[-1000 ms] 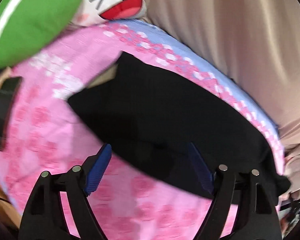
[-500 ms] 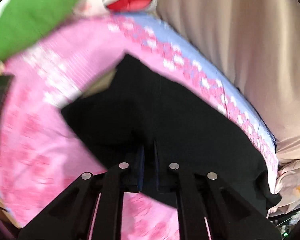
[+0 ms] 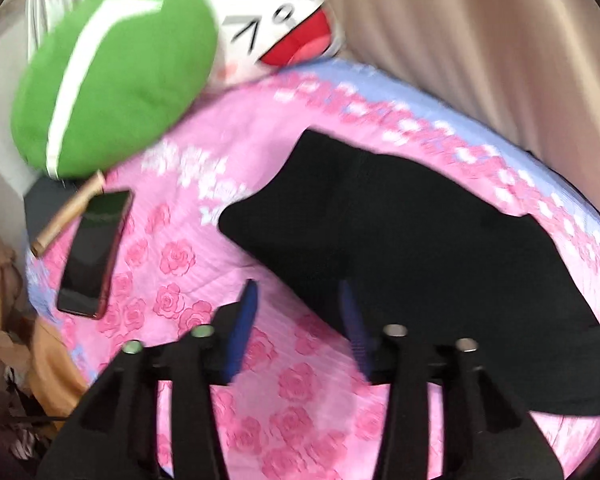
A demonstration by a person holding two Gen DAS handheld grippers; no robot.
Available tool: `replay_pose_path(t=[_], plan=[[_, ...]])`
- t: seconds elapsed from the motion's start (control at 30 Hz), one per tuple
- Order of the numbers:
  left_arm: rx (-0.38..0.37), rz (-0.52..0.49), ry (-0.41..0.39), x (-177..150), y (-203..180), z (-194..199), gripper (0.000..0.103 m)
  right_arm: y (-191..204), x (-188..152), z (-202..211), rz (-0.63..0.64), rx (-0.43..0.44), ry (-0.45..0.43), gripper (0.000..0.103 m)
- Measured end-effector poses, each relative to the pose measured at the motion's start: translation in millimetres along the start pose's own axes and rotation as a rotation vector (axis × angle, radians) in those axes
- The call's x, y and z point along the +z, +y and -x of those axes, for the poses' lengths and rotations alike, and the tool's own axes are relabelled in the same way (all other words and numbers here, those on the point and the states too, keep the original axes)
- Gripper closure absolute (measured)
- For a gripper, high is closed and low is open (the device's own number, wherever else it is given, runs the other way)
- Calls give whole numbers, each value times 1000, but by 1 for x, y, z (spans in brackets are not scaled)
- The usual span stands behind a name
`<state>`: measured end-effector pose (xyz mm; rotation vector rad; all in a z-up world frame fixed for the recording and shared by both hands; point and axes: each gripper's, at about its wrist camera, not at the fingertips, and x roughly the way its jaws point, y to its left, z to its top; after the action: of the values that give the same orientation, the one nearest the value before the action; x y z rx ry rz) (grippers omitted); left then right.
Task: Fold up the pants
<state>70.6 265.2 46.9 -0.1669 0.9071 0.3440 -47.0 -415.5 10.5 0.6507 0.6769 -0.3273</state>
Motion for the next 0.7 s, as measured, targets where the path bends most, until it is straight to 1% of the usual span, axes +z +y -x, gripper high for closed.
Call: replay_pose_path(t=[0.03, 0.07, 0.1, 0.13, 0.17, 0.2, 0.23, 0.27, 0.3, 0.33, 0.37, 0.4, 0.43, 0.5, 0.53, 0.57, 0.6, 0.63, 0.67, 0.7], plan=[[9, -35, -23, -3, -10, 8, 53, -4, 7, -9, -35, 15, 11, 22], [13, -64, -44, -6, -21, 15, 52, -10, 15, -18, -84, 44, 15, 34], [13, -88, -58, -9, -30, 22, 51, -13, 22, -24, -113, 69, 7, 52], [2, -127, -77, -16, -46, 31, 45, -13, 31, -30, -119, 83, 12, 97], [-11, -149, -85, -19, -55, 35, 42, -9, 40, -30, -104, 54, 6, 98], [-23, -165, -91, -22, -64, 38, 39, -3, 47, -21, -84, 59, -31, 98], [-39, -195, -102, -28, -78, 43, 38, 4, 53, -10, -60, 83, -65, 98], [-47, -220, -109, -33, -88, 46, 37, 14, 56, 11, -17, 112, -115, 98], [-53, -234, -114, -38, -97, 49, 31, 21, 57, 29, 20, 122, -157, 98], [-66, -253, -119, -46, -107, 50, 23, 24, 55, 42, 58, 111, -185, 99], [-73, -265, -121, -51, -114, 50, 21, 20, 50, 49, 91, 67, -186, 99], [-82, -280, -121, -58, -124, 47, 20, 11, 47, 46, 96, 32, -163, 99], [-85, -293, -118, -63, -131, 44, 20, -4, 42, 34, 76, -5, -115, 98], [-89, -323, -101, -72, -146, 34, 20, -43, 26, -1, 7, -97, 29, 98], [-87, -332, -78, -75, -154, 26, 20, -56, 18, -12, -14, -129, 74, 98], [-87, -334, -64, -77, -158, 23, 20, -64, 10, -16, -39, -104, 95, 98], [-91, -336, -56, -79, -163, 20, 20, -66, 8, -10, -46, -89, 77, 94], [-87, -338, -52, -80, -165, 18, 20, -66, 7, -4, -43, -96, 66, 86], [-77, -338, -53, -80, -167, 16, 20, -64, 6, 4, -35, -113, 49, 81], [-71, -335, -59, -80, -165, 16, 20, -63, 6, 7, -24, -118, 41, 79]])
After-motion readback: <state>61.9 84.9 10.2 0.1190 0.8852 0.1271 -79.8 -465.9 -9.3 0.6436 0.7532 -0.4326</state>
